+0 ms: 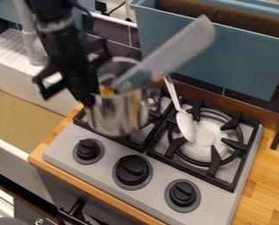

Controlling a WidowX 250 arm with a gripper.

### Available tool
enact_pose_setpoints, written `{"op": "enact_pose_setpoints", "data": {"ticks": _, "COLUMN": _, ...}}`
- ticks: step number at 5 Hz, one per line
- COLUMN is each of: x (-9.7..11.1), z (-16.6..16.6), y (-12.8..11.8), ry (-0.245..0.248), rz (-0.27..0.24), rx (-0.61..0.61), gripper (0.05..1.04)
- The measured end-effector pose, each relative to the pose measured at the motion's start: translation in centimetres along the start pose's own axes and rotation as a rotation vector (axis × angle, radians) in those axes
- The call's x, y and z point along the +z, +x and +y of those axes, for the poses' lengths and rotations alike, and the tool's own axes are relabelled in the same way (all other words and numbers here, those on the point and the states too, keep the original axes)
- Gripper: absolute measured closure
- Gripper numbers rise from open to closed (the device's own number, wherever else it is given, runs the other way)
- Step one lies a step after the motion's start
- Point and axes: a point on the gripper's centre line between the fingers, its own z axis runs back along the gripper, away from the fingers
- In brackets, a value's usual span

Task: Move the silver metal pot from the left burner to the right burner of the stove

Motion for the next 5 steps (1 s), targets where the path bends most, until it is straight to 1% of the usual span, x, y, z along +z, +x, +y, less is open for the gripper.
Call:
{"op": "enact_pose_setpoints", "data": {"ticks": 1, "x": -0.2, "z": -1.1, "y": -1.9, "ry": -0.002, "rz": 0.006, "rx": -0.016, "gripper": 1.030}}
{"op": "enact_pose_setpoints", "data": {"ticks": 2, "x": -0.5, "z": -2.5, "y": -4.2, "ry": -0.016, "rz": 0.021, "rx": -0.015, "gripper": 1.030}}
{"op": "enact_pose_setpoints", "data": {"ticks": 4, "x": -2.3, "z": -4.8, "y": -7.9, "ry": -0.032, "rz": -0.012, "rx": 0.002, "gripper": 1.030}}
{"op": "enact_pose_setpoints", "data": {"ticks": 5, "x": -3.5, "z": -5.7, "y": -9.6, "ry": -0.037, "rz": -0.025, "rx": 0.005, "gripper": 1.030}}
